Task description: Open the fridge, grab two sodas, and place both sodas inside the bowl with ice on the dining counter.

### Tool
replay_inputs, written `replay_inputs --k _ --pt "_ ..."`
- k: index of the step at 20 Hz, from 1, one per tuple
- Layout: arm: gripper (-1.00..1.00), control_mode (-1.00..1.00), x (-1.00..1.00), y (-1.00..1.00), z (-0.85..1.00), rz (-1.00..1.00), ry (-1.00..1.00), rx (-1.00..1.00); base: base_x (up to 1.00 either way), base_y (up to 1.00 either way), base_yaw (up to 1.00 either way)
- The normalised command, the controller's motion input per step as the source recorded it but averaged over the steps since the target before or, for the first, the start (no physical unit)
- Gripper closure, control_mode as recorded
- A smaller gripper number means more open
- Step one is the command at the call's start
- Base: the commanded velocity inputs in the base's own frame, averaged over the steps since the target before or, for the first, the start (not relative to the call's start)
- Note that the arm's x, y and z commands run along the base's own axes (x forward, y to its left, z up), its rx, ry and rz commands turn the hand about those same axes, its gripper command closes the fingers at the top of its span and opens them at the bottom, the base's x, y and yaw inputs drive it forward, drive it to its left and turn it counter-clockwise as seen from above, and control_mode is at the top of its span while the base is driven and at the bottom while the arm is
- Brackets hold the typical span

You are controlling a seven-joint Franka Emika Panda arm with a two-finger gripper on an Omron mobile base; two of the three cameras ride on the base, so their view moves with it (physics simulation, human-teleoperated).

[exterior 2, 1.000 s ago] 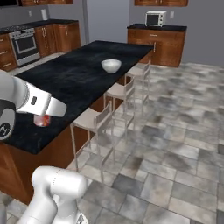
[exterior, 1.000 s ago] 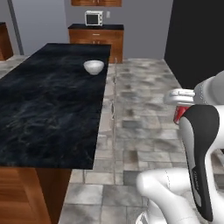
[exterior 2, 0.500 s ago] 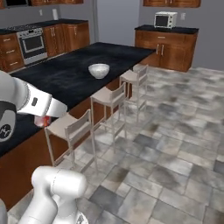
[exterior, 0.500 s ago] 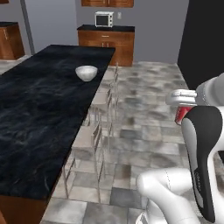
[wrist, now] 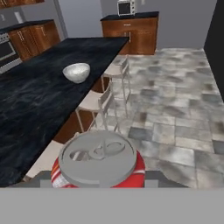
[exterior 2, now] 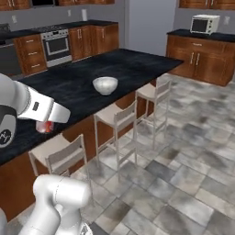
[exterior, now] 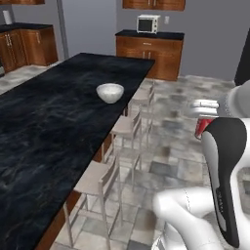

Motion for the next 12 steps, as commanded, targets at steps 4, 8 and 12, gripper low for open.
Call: replay_inputs --k 4,8,12 --pt "1.0 1.0 0.0 0.0 0.0 0.0 0.0 0.0 0.65 -0.63 0.34" --pt "1.0 1.0 0.0 0.0 0.0 0.0 0.0 0.0 0.58 -0.62 0.35" --pt "1.0 1.0 0.0 0.0 0.0 0.0 0.0 0.0 0.55 -0.57 0.38"
